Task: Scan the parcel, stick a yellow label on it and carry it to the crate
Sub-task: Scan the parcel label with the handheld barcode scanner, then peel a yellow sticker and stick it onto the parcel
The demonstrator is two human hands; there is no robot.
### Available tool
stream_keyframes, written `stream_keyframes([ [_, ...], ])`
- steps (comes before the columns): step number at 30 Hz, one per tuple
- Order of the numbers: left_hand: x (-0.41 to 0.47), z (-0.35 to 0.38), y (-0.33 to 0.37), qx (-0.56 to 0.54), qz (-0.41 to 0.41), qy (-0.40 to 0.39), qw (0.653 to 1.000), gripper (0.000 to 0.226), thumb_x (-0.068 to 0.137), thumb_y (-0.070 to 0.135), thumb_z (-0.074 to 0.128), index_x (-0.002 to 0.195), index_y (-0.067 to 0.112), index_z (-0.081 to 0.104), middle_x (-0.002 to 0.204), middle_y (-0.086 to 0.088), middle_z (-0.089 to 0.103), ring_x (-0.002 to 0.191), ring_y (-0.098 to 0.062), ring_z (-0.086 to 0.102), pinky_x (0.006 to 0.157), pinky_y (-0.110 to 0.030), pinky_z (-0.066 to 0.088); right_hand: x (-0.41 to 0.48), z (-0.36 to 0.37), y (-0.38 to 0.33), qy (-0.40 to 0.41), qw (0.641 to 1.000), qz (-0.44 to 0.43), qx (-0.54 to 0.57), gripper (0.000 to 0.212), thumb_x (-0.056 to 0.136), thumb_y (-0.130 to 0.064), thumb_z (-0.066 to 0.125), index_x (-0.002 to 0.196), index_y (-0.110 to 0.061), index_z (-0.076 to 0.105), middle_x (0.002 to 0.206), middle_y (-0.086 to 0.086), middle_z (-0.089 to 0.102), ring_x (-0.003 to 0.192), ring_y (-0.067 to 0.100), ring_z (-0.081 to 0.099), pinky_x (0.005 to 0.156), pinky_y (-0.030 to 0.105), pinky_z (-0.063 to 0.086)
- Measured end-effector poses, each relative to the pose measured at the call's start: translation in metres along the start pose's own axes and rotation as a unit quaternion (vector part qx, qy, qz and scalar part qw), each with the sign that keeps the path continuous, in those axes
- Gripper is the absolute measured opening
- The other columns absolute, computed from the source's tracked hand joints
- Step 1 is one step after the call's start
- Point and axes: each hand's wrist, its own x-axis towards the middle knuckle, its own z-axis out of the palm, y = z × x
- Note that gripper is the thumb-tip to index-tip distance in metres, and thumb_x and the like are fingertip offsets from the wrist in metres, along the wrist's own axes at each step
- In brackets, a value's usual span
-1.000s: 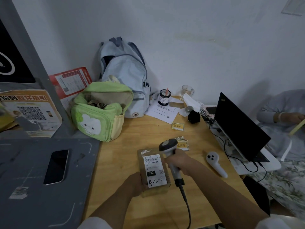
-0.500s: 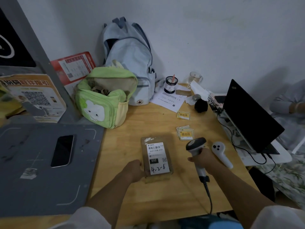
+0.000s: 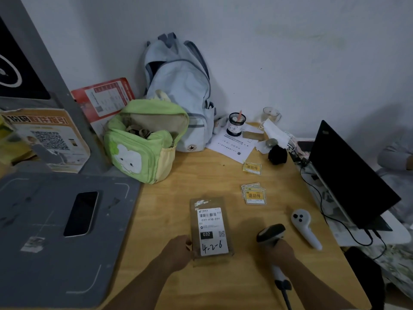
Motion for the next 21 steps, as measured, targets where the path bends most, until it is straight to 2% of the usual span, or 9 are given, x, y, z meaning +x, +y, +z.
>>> stream_keyframes([
  [2, 0.002, 0.000, -0.003, -0.002, -0.007, 0.002, 1.000, 0.045, 0.087, 0.029, 0.065, 0.125, 0.009, 0.055, 0.127, -0.008, 0.060, 0.090, -0.013, 0.050, 0.075, -0.021, 0.039, 0.000, 0.002, -0.002, -0.019, 0.999, -0.013, -0.026, 0.030, 0.098, -0.028, 0.045, 0.118, -0.008, 0.056, 0.096, 0.000, 0.059, 0.098, 0.014, 0.058, 0.092, 0.024, 0.046],
  [3, 0.004, 0.000, -0.004, -0.004, -0.013, 0.001, 1.000, 0.047, 0.085, 0.029, 0.066, 0.126, 0.008, 0.055, 0.127, -0.008, 0.060, 0.090, -0.013, 0.050, 0.075, -0.020, 0.039, -0.001, 0.003, -0.002, -0.028, 0.999, 0.001, -0.027, 0.038, 0.096, -0.029, 0.050, 0.127, -0.007, 0.052, 0.105, 0.003, 0.060, 0.102, 0.016, 0.057, 0.092, 0.024, 0.047],
  [7, 0.011, -0.006, -0.006, -0.024, -0.049, -0.005, 0.998, 0.058, 0.078, 0.025, 0.075, 0.128, 0.006, 0.053, 0.127, -0.010, 0.060, 0.094, -0.015, 0.054, 0.077, -0.020, 0.041, 0.005, 0.008, -0.001, -0.041, 0.999, -0.008, -0.030, 0.049, 0.088, -0.034, 0.061, 0.127, -0.006, 0.051, 0.100, 0.002, 0.057, 0.097, 0.017, 0.058, 0.084, 0.024, 0.049],
  [10, 0.016, -0.009, -0.004, -0.035, -0.069, -0.011, 0.997, 0.066, 0.072, 0.020, 0.079, 0.129, 0.004, 0.052, 0.126, -0.013, 0.061, 0.108, -0.022, 0.060, 0.081, -0.024, 0.047, 0.006, 0.006, -0.003, -0.063, 0.997, -0.024, -0.031, 0.028, 0.091, -0.033, 0.056, 0.108, -0.011, 0.050, 0.081, -0.005, 0.046, 0.086, 0.014, 0.057, 0.087, 0.026, 0.050],
  [12, 0.018, -0.010, -0.002, -0.036, -0.076, -0.016, 0.996, 0.068, 0.070, 0.016, 0.080, 0.130, 0.003, 0.051, 0.125, -0.014, 0.061, 0.110, -0.023, 0.061, 0.084, -0.027, 0.048, 0.005, 0.004, -0.001, -0.073, 0.994, -0.052, -0.067, 0.025, 0.093, -0.031, 0.055, 0.113, -0.017, 0.051, 0.098, 0.001, 0.056, 0.104, 0.020, 0.060, 0.097, 0.029, 0.048],
  [14, 0.021, -0.011, 0.000, -0.032, -0.077, -0.024, 0.996, 0.069, 0.069, 0.014, 0.081, 0.130, 0.002, 0.051, 0.124, -0.014, 0.061, 0.108, -0.023, 0.061, 0.084, -0.026, 0.048, 0.003, 0.002, -0.006, -0.093, 0.985, -0.063, -0.133, 0.043, 0.095, -0.029, 0.051, 0.131, -0.005, 0.050, 0.114, 0.010, 0.057, 0.120, 0.024, 0.055, 0.100, 0.028, 0.044],
  [17, 0.023, -0.013, 0.004, -0.024, -0.084, -0.040, 0.995, 0.068, 0.069, 0.015, 0.080, 0.130, 0.003, 0.050, 0.125, -0.012, 0.062, 0.105, -0.021, 0.060, 0.085, -0.026, 0.048, 0.008, 0.002, -0.012, -0.104, 0.985, -0.047, -0.132, 0.055, 0.097, -0.029, 0.048, 0.142, 0.002, 0.038, 0.115, 0.012, 0.057, 0.130, 0.025, 0.048, 0.100, 0.027, 0.040],
  [19, 0.024, -0.016, 0.006, -0.027, -0.089, -0.048, 0.994, 0.068, 0.069, 0.013, 0.080, 0.130, 0.003, 0.050, 0.125, -0.012, 0.062, 0.103, -0.021, 0.060, 0.086, -0.027, 0.049, 0.010, 0.001, -0.014, -0.143, 0.985, -0.048, -0.090, 0.068, 0.098, -0.033, 0.048, 0.151, -0.002, 0.019, 0.145, 0.016, 0.040, 0.137, 0.025, 0.039, 0.100, 0.028, 0.037],
  [21, 0.025, -0.019, 0.007, -0.039, -0.093, -0.051, 0.994, 0.066, 0.070, 0.008, 0.078, 0.130, 0.002, 0.050, 0.123, -0.014, 0.062, 0.105, -0.023, 0.061, 0.087, -0.030, 0.051, 0.009, -0.009, -0.013, -0.174, 0.982, -0.044, -0.062, 0.075, 0.095, -0.037, 0.054, 0.152, -0.003, 0.017, 0.151, 0.017, 0.033, 0.133, 0.026, 0.043, 0.100, 0.029, 0.040],
])
